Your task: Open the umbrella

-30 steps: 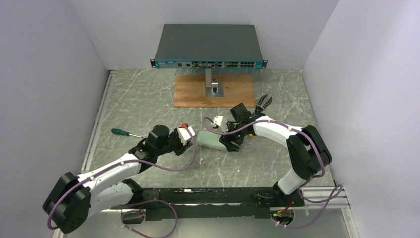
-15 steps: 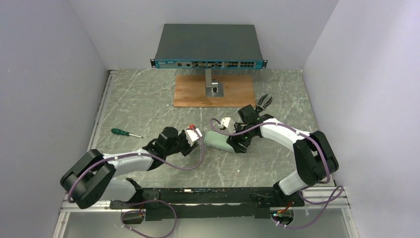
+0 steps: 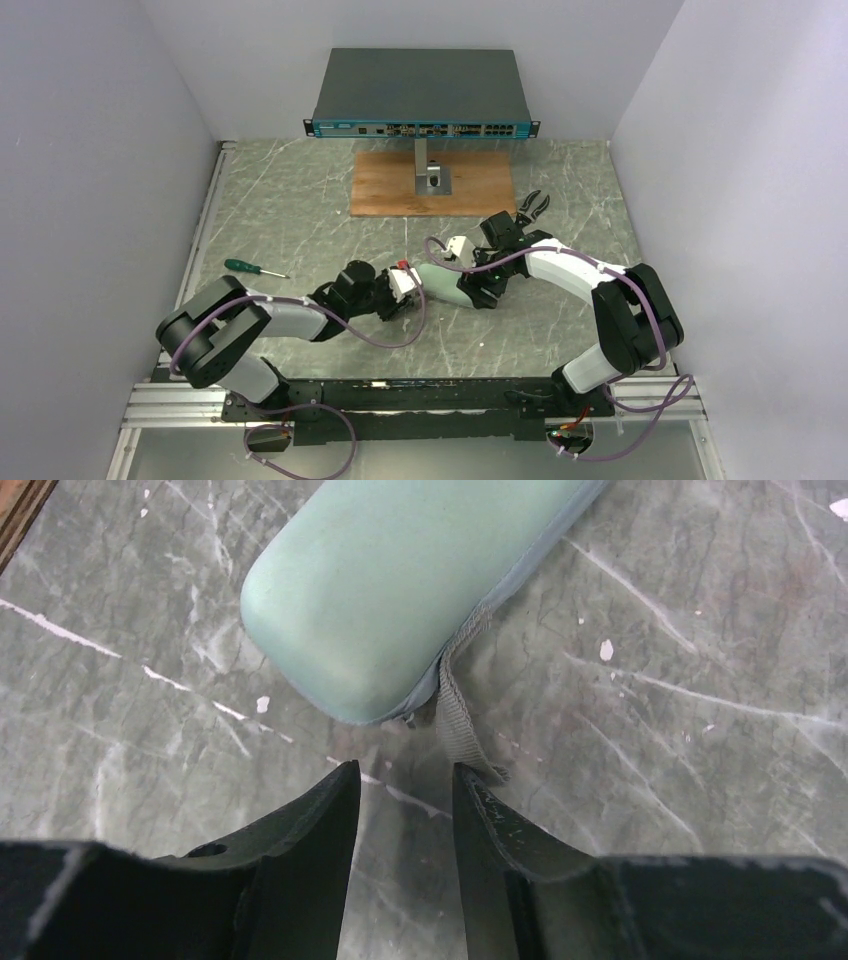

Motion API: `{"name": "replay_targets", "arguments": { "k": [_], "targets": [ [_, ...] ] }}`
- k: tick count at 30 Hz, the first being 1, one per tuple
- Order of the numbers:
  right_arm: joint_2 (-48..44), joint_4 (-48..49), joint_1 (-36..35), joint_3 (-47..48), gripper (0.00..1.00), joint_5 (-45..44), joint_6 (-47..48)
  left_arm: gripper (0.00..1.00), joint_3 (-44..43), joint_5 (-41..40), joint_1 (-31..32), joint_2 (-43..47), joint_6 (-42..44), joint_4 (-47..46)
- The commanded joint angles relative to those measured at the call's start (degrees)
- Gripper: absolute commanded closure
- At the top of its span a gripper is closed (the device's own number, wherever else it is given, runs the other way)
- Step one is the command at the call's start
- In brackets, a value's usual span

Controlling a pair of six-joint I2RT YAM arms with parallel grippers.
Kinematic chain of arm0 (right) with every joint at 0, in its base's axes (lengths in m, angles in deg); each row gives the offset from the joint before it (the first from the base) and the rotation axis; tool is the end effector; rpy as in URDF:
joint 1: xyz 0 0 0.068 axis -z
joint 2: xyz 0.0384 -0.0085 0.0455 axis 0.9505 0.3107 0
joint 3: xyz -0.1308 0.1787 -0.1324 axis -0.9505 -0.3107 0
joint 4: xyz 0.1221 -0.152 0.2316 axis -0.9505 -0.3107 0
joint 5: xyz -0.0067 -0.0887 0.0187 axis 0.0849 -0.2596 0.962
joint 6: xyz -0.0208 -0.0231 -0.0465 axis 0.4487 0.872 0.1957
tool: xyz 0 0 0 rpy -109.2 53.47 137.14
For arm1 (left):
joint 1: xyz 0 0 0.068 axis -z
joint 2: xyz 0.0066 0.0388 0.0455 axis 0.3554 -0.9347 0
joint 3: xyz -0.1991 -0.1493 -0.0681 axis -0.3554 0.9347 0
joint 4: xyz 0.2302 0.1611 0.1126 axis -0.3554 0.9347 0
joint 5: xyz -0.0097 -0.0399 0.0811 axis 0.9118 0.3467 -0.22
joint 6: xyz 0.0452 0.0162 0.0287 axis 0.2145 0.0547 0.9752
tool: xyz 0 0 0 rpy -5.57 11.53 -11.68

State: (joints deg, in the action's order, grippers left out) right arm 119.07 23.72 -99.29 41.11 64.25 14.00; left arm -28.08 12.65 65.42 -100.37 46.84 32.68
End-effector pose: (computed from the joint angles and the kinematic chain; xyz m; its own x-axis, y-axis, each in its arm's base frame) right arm 0.2680 0.1536 0.1280 -0.3316 -0.8201 -0.4664 -0.9349 0.3519 0.0460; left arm 0.1963 -0.2066 0.0840 -0.1025 0.4551 -0.8845 0.8918 0.4360 0.1210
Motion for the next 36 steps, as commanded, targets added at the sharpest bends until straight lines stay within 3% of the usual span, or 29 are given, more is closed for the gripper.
{"name": "replay_targets", "arguments": {
  "k": [1,9,13,16,18,24,36],
  "targets": [
    [0.2,-1.87,0.15,-0.35,0.52,0.61,-1.73,0.55,-3.31,-0.53,0.9,-3.04,-3.33,-5.51],
    [0.4,-2.1,0.16,-0.28,0.52,1.82,-2.01,0.58,-6.47,-1.88,0.97,-8.67,-4.85,-8.51],
    [0.76,-2.12,0.23,-0.03,0.55,1.77,-1.51,0.65,-7.35,-2.77,0.97,-9.19,-7.03,-8.41],
    [0.78,-2.36,0.15,-0.38,0.61,1.34,-0.55,0.81,-7.9,-5.15,0.81,-8.39,-8.89,-5.13],
    [0.84,-2.69,0.31,-0.73,0.63,1.08,0.41,1.0,-7.82,-5.68,0.66,-7.54,-9.62,-3.15],
    [-1.15,-3.16,1.9,-2.97,0.69,0.45,8.27,1.0,-6.9,-6.34,-2.6,-4.97,-10.44,1.33],
    [-1.21,-4.13,0.55,-2.47,0.7,1.0,33.49,1.0,-8.53,6.57,-4.73,-5.58,1.71,-0.55]
  ]
}}
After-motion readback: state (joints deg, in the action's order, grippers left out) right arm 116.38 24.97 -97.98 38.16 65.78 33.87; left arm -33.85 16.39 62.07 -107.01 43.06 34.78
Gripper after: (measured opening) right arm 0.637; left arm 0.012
